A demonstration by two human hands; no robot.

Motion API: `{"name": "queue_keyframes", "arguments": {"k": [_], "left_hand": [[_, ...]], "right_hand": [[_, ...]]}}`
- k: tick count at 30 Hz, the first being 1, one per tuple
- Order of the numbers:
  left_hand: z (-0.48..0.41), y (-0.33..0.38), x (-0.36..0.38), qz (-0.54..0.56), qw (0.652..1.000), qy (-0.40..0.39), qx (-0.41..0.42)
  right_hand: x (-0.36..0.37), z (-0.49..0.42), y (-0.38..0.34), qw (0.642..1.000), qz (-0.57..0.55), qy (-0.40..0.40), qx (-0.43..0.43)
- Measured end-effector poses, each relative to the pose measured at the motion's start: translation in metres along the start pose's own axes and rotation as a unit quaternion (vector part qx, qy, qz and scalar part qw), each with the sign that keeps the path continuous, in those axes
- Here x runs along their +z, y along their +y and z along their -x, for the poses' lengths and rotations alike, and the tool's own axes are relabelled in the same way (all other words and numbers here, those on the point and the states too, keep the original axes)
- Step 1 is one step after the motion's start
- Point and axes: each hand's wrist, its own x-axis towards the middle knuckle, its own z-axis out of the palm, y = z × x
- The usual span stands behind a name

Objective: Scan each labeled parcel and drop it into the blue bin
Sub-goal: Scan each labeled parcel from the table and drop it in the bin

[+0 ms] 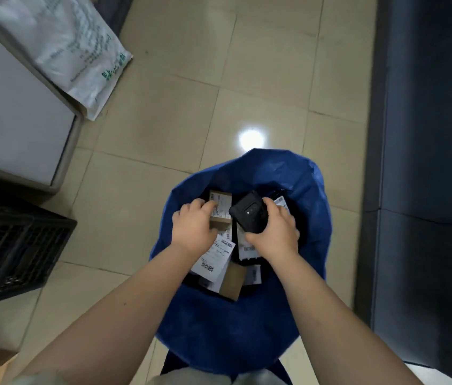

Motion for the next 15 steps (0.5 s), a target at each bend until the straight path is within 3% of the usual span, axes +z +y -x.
{"name": "queue_keyframes", "arguments": {"k": [6,15], "left_hand": [[0.056,0.028,-0.074,-0.131,0.988,0.063,0.043],[0.122,0.030,-0.131,-0.063,0.982,0.178,-0.001]], "right_hand": [[-0.053,0.065,-0.020,0.998,0.039,0.043,-0.033],[-0.089,0.130,-0.051,0.989,0.009,0.078,-0.126]]}}
